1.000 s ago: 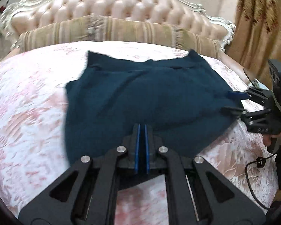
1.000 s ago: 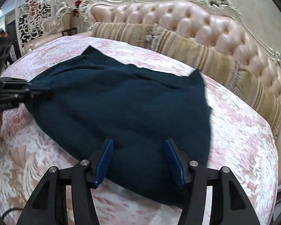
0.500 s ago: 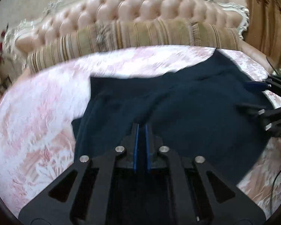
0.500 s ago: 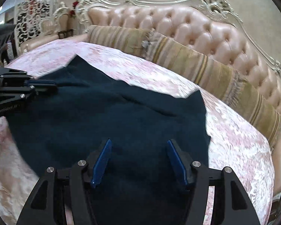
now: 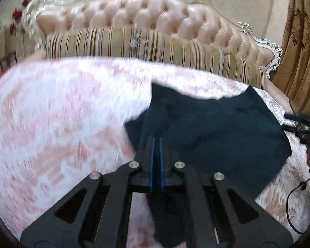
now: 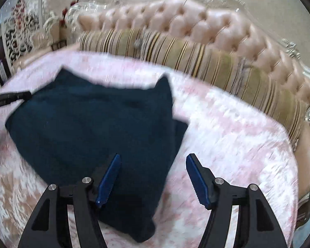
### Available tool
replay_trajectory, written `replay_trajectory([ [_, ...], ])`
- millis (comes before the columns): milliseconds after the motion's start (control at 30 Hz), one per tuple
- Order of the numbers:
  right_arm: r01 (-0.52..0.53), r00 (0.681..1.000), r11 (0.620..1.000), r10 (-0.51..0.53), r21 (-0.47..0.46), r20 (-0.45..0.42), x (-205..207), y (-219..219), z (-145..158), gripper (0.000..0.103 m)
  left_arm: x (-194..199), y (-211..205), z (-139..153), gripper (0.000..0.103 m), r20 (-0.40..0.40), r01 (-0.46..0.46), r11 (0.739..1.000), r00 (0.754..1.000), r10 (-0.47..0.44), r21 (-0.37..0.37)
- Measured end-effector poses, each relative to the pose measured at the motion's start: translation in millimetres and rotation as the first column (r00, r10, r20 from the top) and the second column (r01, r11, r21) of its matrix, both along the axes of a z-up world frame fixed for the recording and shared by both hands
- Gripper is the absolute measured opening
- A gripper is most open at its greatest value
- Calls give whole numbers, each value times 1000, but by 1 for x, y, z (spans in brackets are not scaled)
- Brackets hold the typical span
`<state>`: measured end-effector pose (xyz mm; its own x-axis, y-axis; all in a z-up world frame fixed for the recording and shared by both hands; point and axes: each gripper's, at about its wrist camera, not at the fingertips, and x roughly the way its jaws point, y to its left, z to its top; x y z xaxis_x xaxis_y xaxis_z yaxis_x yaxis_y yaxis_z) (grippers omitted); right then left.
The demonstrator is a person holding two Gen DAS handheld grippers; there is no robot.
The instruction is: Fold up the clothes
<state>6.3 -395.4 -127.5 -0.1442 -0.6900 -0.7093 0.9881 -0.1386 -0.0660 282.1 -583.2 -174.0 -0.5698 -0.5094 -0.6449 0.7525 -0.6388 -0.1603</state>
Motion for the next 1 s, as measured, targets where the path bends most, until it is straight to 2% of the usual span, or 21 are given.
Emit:
replay_trajectory([
  [100, -6, 999, 999, 7, -43, 31, -8, -22, 7, 68, -30, -19, -1, 7, 28, 34, 999, 999, -35, 15],
  [133, -11, 999, 999, 13, -40, 44, -10, -33, 4, 68, -37, -25, -5, 7, 62, 33, 999, 997, -35, 21],
  [167, -10, 999, 1000, 11, -14, 51, -14, -43, -5, 68, -45, -31, -10, 8, 103, 30, 999, 994, -32, 27],
  [233, 10, 999, 999, -12, 43, 51, -22, -60, -23, 68, -46, -44, -20, 7, 134, 9, 997, 991, -20, 82],
  [333, 56, 991, 996, -63, 63, 122, -47, -55, -40, 68, -34, -51, -22, 7, 82, 9, 990, 996, -20, 138],
  [367, 70, 986, 995, -80, 69, 148, -55, -52, -45, 73, -31, -51, -21, 7, 72, 8, 989, 997, -19, 145],
  [433, 77, 980, 995, -88, 67, 178, -61, -49, -48, 75, -28, -49, -15, 7, 54, 3, 990, 998, -11, 142],
  [533, 81, 987, 996, -85, 40, 134, -55, -46, -33, 75, -24, -46, 2, 8, 31, -13, 995, 999, 10, 99],
  [633, 103, 993, 994, -100, -40, 67, -53, -45, -6, 75, -25, -54, 17, 8, 32, -16, 998, 999, 14, 54],
  [733, 76, 997, 994, -73, -85, 34, -48, -62, 10, 75, -38, -66, 19, 8, 39, 34, 998, 999, -37, 61],
  [867, 31, 999, 998, -31, -47, 6, -43, -103, 4, 75, -67, -79, 14, 8, 125, 82, 995, 988, -90, 63],
  [967, 48, 999, 998, -49, 42, 22, -46, -129, -20, 73, -84, -88, -5, 8, 231, 76, 994, 969, -92, 79],
  [1000, 60, 998, 996, -62, 71, 26, -48, -133, -28, 69, -85, -90, -10, 9, 237, 76, 993, 967, -96, 91],
])
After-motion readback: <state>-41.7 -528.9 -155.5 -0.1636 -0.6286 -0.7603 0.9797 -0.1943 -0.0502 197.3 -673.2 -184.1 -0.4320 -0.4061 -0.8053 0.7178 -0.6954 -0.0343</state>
